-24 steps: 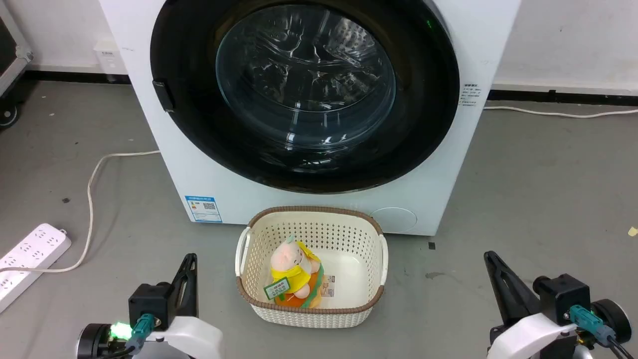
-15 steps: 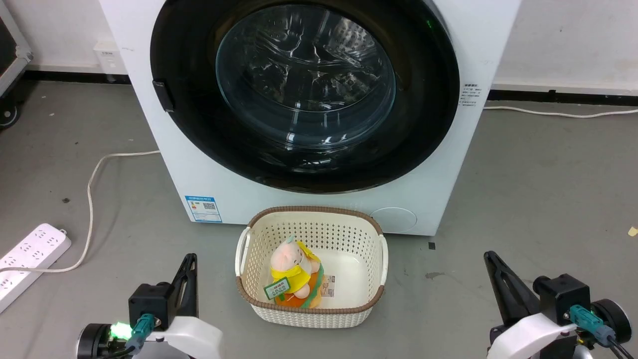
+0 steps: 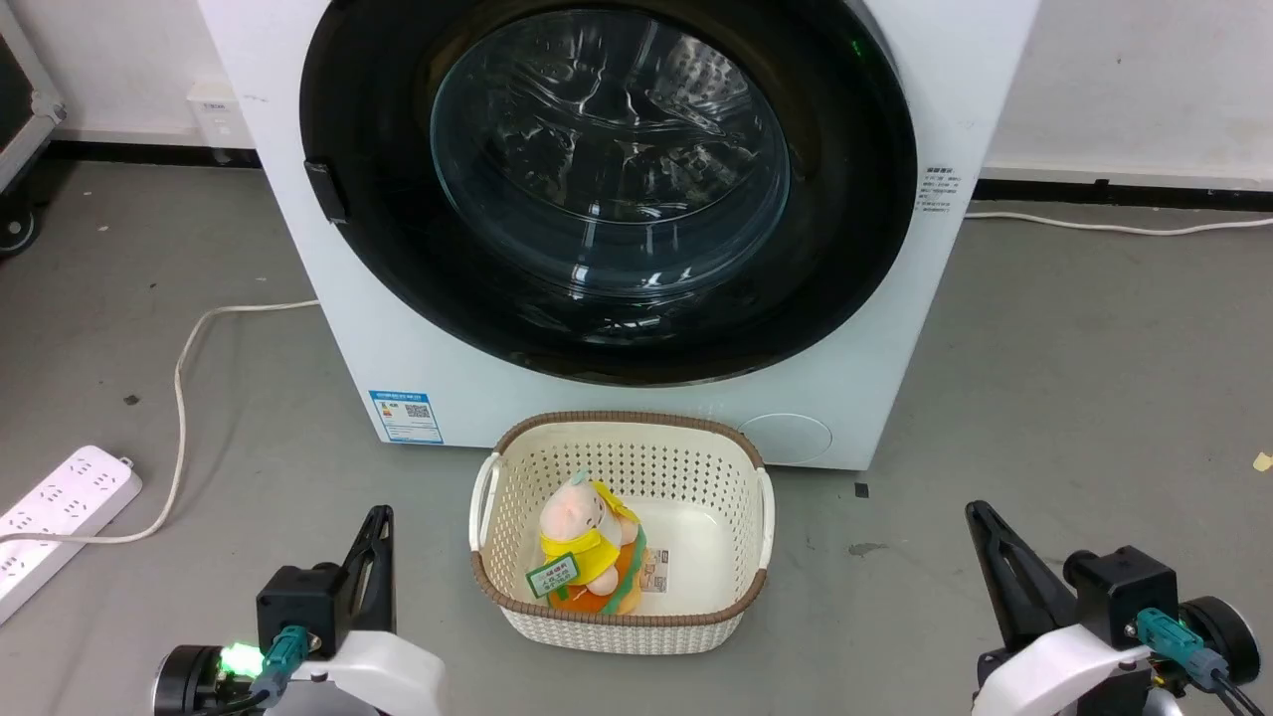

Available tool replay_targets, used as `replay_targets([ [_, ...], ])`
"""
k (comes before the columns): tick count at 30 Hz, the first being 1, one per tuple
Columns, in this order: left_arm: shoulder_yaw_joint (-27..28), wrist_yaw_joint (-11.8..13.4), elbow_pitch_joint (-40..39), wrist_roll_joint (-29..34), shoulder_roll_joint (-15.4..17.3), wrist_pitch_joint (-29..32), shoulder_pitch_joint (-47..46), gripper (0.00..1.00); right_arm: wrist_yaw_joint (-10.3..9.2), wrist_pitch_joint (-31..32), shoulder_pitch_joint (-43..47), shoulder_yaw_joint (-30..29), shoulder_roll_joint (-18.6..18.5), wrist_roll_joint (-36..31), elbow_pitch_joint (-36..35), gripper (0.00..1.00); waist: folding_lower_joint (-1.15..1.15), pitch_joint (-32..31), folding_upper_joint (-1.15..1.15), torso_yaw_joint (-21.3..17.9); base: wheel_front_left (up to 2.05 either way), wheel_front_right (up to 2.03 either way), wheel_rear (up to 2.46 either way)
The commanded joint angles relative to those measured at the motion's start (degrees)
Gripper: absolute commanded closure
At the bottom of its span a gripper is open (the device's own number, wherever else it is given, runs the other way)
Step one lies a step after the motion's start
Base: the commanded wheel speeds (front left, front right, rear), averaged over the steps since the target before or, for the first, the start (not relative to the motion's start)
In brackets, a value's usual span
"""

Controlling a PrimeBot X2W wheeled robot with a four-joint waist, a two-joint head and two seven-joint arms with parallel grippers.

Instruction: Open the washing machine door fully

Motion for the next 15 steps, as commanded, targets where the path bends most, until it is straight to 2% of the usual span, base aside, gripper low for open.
replay_targets([
  [1, -0.01, 0.14, -0.23, 0.15, 0.09, 0.01, -0.87, 1.00, -0.03, 0.04, -0.68, -0.03, 0.30, -0.43, -0.26, 1.00, 0.00, 0.00, 0.00, 0.00, 0.00, 0.00, 0.00],
  [4, -0.01, 0.14, -0.23, 0.15, 0.09, 0.01, -0.87, 1.00, -0.03, 0.04, -0.68, -0.03, 0.30, -0.43, -0.26, 1.00, 0.00, 0.00, 0.00, 0.00, 0.00, 0.00, 0.00],
  [5, 0.01, 0.01, 0.00, 0.00, 0.00, -0.01, 0.00, 0.00, 0.00, 0.00, 0.00, 0.02, 0.00, 0.00, 0.00, 0.00, 0.00, 0.00, 0.00, 0.00, 0.00, 0.00, 0.00],
  [15, -0.28, 0.08, 0.11, -0.12, -0.01, -0.73, 0.14, 0.00, 0.01, -0.72, 0.15, -0.04, 0.00, 0.69, 0.12, 0.00, 0.00, -0.24, 0.00, -0.03, 0.00, 0.00, 0.00],
])
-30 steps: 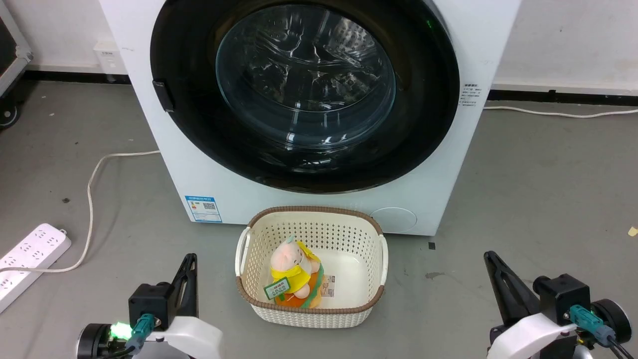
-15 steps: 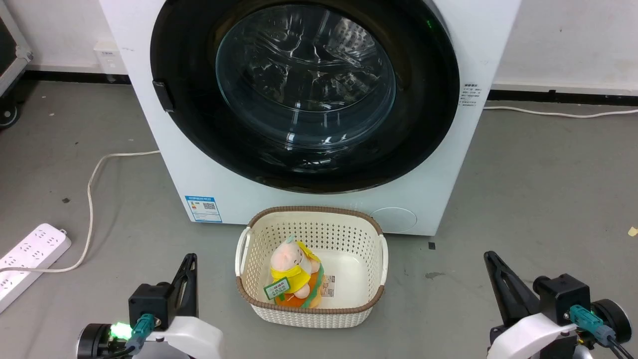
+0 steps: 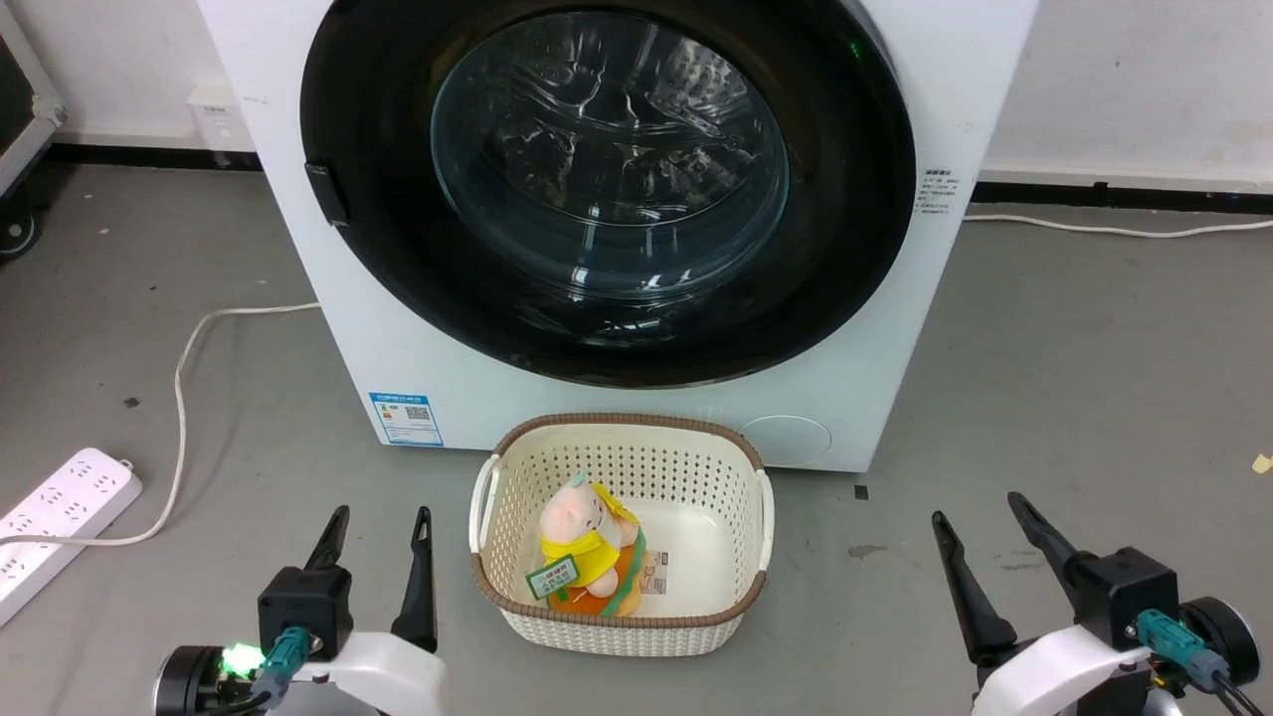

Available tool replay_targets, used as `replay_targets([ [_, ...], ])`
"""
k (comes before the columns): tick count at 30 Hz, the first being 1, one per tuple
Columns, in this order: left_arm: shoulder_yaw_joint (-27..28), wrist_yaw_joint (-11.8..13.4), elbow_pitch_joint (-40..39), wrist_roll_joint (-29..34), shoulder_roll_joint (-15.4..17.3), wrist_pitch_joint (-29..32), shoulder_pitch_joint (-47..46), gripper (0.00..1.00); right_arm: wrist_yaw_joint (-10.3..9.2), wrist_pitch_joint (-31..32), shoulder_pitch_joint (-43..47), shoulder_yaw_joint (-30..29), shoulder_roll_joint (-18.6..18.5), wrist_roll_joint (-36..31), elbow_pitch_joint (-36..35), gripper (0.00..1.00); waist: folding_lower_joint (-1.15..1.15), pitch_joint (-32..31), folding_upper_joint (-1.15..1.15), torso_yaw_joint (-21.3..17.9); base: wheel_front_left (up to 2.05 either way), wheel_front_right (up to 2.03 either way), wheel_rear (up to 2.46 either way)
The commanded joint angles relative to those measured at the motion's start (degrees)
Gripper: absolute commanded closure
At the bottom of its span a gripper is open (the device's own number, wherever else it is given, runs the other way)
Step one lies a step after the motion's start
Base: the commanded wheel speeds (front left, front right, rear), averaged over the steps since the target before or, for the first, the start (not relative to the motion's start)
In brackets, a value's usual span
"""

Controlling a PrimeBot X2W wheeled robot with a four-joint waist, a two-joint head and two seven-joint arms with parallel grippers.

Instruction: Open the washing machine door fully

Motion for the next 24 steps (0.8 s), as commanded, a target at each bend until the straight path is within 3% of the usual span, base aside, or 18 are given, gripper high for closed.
replay_targets([
  [1, -0.19, 0.09, 0.07, -0.10, 0.00, -0.62, 0.08, 0.00, 0.00, -0.58, 0.12, -0.08, 0.02, 0.55, 0.05, 0.00, 0.00, -0.04, 0.00, 0.00, 0.00, 0.00, 0.00],
  [24, -1.84, 0.39, -0.61, -0.30, 0.02, -3.37, -0.36, 0.00, -0.01, -3.18, -2.74, -0.03, -0.54, 5.54, 1.45, 0.00, 0.00, 1.56, 0.00, 0.13, 0.00, 0.00, 0.00],
])
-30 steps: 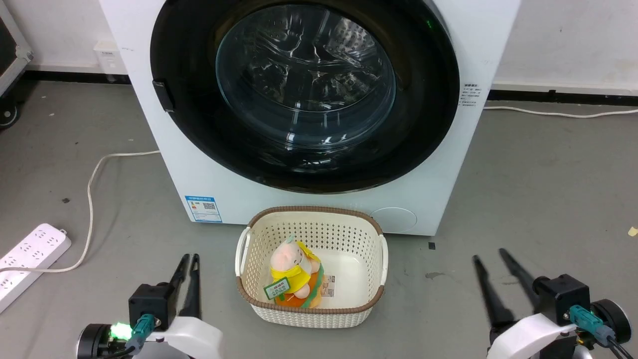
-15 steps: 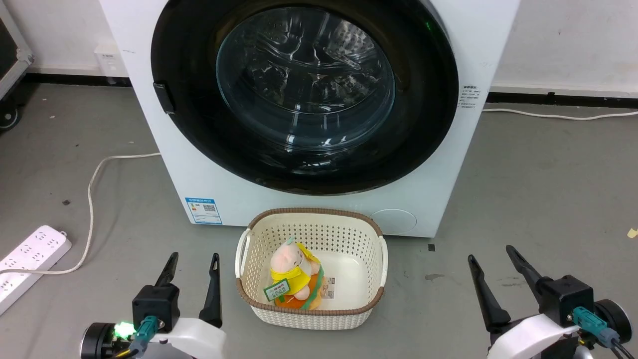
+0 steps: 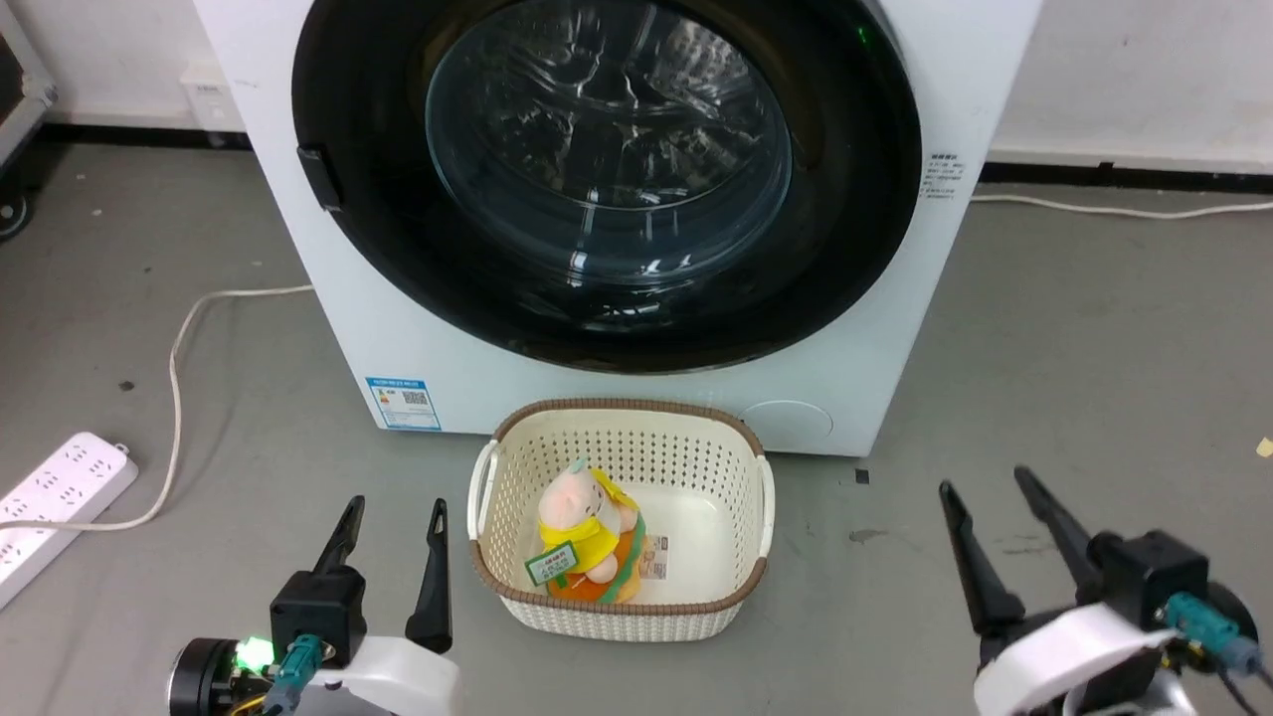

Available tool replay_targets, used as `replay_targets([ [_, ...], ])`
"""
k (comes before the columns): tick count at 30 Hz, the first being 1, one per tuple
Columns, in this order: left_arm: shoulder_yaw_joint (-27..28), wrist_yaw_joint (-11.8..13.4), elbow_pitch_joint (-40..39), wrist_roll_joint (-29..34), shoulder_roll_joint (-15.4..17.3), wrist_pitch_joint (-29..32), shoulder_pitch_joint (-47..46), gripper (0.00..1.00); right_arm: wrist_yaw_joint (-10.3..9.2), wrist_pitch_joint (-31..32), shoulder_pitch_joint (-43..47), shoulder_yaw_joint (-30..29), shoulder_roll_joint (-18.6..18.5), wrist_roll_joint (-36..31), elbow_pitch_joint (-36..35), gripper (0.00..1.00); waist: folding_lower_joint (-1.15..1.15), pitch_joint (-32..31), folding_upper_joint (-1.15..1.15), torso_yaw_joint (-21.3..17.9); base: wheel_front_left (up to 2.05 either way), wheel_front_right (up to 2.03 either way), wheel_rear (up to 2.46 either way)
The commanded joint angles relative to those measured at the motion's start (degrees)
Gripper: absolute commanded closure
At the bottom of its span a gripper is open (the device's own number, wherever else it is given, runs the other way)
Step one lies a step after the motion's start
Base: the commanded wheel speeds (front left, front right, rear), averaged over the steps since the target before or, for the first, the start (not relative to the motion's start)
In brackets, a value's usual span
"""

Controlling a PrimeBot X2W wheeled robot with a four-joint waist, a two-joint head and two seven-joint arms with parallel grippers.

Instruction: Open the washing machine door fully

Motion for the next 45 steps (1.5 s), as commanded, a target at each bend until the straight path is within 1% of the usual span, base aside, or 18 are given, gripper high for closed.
replay_targets([
  [1, -0.31, 0.33, -0.47, -0.27, 0.02, -0.58, -0.51, 0.00, -0.01, -0.44, -1.67, -0.05, -0.47, 1.21, 0.29, 0.00, 0.00, 0.48, 0.00, 0.03, 0.00, 0.00, 0.00],
  [7, -0.65, 0.32, -1.00, -0.21, 0.03, -1.30, -1.47, 0.00, -0.01, 0.00, -4.87, -0.40, -1.30, 5.83, 0.86, 0.00, 0.00, 2.26, 0.00, 0.19, 0.00, 0.00, 0.00],
  [11, -0.99, 0.34, -1.44, -0.23, 0.03, -1.78, -2.42, 0.00, -0.01, 0.94, -7.59, -1.53, -1.31, 11.00, 1.08, 0.00, 0.00, 3.71, 0.00, 0.45, 0.00, 0.00, 0.00],
  [21, -1.43, 0.58, -2.64, -1.27, 0.04, -2.98, -4.39, 0.00, -0.02, 2.76, -15.51, -3.31, -2.24, 20.66, 2.07, 0.00, 0.00, 7.21, 0.00, 0.92, 0.00, 0.00, 0.00],
  [24, -1.68, 0.55, -3.31, -1.39, 0.04, -3.45, -5.28, 0.00, -0.02, 3.30, -18.92, -4.12, -2.80, 23.82, 3.06, 0.00, 0.00, 8.61, 0.00, 1.33, 0.00, 0.00, 0.00],
  [34, -2.38, 0.64, -4.63, -1.47, 0.05, -4.65, -6.90, 0.00, -0.02, 4.93, -27.60, -5.75, -4.30, 30.52, 7.20, 0.00, 0.00, 11.89, 0.00, 2.28, 0.00, 0.00, 0.00],
  [35, -2.41, 0.62, -4.72, -1.46, 0.05, -4.77, -7.04, 0.00, -0.02, 5.26, -28.55, -6.09, -4.36, 31.40, 7.97, 0.04, 0.00, 12.18, 0.00, 2.37, 0.00, 0.00, 0.00],
  [36, -2.40, 0.59, -4.81, -1.47, 0.05, -4.89, -7.18, 0.00, -0.02, 5.75, -29.55, -6.44, -4.41, 32.40, 8.83, 0.64, 0.00, 12.47, 0.00, 2.46, 0.00, 0.00, 0.00],
  [37, -2.40, 0.58, -4.91, -1.47, 0.05, -5.01, -7.33, 0.00, -0.02, 6.38, -30.58, -6.66, -4.52, 33.36, 9.58, 1.00, 0.00, 12.76, 0.00, 2.53, 0.00, 0.00, 0.00],
  [40, -2.46, 0.56, -5.21, -1.47, 0.06, -5.37, -7.70, 0.00, -0.02, 8.46, -33.66, -7.61, -4.87, 36.39, 12.39, 1.00, 0.00, 13.57, 0.00, 2.75, 0.00, 0.00, 0.00],
  [45, -2.83, 0.59, -5.59, -1.50, 0.06, -5.97, -8.18, 0.00, -0.03, 11.50, -39.82, -9.82, -5.68, 40.92, 19.05, 1.00, 0.00, 14.96, 0.00, 3.21, 0.00, 0.00, 0.00],
])
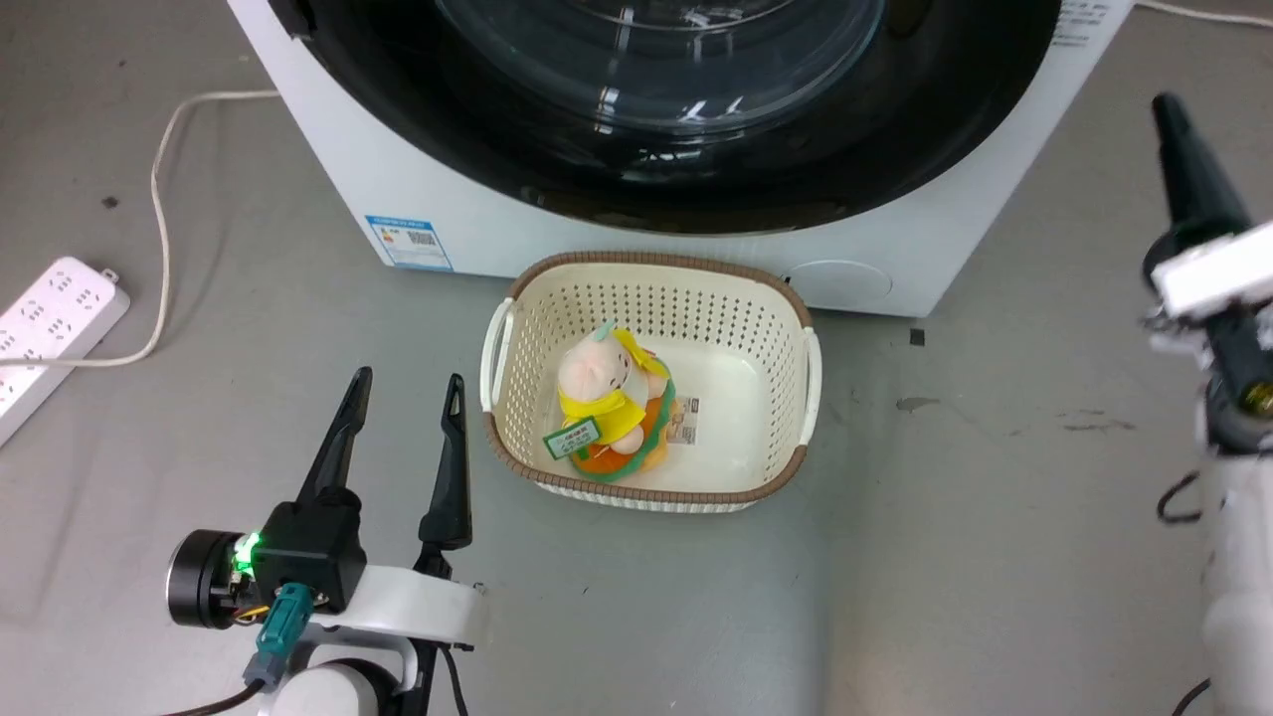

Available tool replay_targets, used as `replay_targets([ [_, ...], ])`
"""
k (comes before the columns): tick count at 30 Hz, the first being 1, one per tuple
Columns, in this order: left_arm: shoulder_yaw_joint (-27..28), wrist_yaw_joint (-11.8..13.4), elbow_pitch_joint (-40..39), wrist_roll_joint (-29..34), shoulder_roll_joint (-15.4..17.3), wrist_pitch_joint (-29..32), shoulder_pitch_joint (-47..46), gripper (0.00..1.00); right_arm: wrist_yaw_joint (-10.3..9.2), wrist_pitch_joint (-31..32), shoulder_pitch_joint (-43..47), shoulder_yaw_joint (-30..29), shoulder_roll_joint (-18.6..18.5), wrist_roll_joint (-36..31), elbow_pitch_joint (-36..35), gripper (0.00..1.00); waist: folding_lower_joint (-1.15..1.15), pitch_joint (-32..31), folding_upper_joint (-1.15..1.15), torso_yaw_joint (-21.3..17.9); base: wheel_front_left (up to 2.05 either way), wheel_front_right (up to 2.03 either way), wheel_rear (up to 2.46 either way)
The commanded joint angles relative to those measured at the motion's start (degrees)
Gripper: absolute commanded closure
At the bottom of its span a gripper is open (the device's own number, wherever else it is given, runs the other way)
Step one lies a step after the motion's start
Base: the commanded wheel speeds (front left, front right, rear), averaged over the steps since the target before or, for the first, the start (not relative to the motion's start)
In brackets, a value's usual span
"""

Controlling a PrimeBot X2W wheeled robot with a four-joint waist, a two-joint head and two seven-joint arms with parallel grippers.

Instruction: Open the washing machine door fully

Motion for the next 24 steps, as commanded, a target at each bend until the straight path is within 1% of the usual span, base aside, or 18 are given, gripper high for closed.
replay_targets([
  [1, -0.17, 0.15, -0.39, 0.11, 0.06, -0.77, -1.19, 0.00, 0.01, 0.67, -3.72, -0.78, -0.96, 1.96, 2.30, 1.00, 0.00, 0.72, 0.00, 0.33, 0.00, 0.00, 0.00],
  [3, -0.20, 0.24, -0.45, 0.15, 0.06, -0.89, -1.32, 0.00, 0.01, 0.80, -4.86, -0.86, -1.26, 2.16, 3.49, 1.00, 0.00, 1.02, 0.00, 0.44, 0.00, 0.00, 0.00],
  [4, -0.32, 0.37, -0.58, 0.10, 0.06, -1.13, -1.57, 0.00, 0.01, 1.31, -6.94, -0.90, -1.48, 2.77, 5.74, 1.00, 0.00, 1.56, 0.00, 0.68, 0.00, 0.00, 0.00],
  [7, -0.62, 0.44, -0.82, -0.04, 0.07, -1.49, -2.00, 0.00, 0.00, 2.57, -10.24, -1.28, -1.59, 4.35, 9.12, 1.00, 0.00, 2.46, 0.00, 1.14, 0.00, 0.00, 0.00],
  [8, -0.62, 0.44, -0.82, -0.04, 0.07, -1.49, -2.00, 0.00, 0.00, 2.57, -10.24, -1.28, -1.59, 4.35, 9.12, 1.00, 0.00, 2.46, 0.00, 1.14, 0.00, 0.00, 0.00],
  [11, -0.85, 0.47, -1.04, -0.13, 0.07, -1.85, -2.40, 0.00, 0.00, 4.28, -13.58, -1.99, -1.78, 6.46, 12.39, 1.00, 0.00, 3.23, 0.00, 1.54, 0.00, 0.00, 0.00],
  [14, -1.12, 0.51, -1.34, -0.23, 0.07, -2.33, -2.85, 0.00, 0.00, 7.25, -17.96, -3.28, -2.45, 9.60, 17.52, 1.00, 0.00, 4.18, 0.00, 2.09, 0.00, 0.00, 0.00],
  [15, -1.12, 0.51, -1.34, -0.23, 0.07, -2.33, -2.85, 0.00, 0.00, 7.25, -17.96, -3.28, -2.45, 9.60, 17.52, 1.00, 0.00, 4.18, 0.00, 2.09, 0.00, 0.00, 0.00],
  [18, -1.38, 0.57, -1.54, -0.31, 0.08, -2.69, -3.06, 0.00, 0.00, 10.23, -21.09, -3.40, -3.50, 11.10, 21.59, 1.00, 0.00, 4.87, 0.00, 2.44, 0.00, 0.00, 0.00],
  [24, -2.14, 0.81, -1.97, -0.62, 0.08, -3.41, -3.58, 0.00, 0.00, 13.18, -27.07, -4.20, -6.36, 13.58, 28.16, 1.00, 0.00, 6.42, 0.00, 3.24, 0.00, 0.00, 0.00],
])
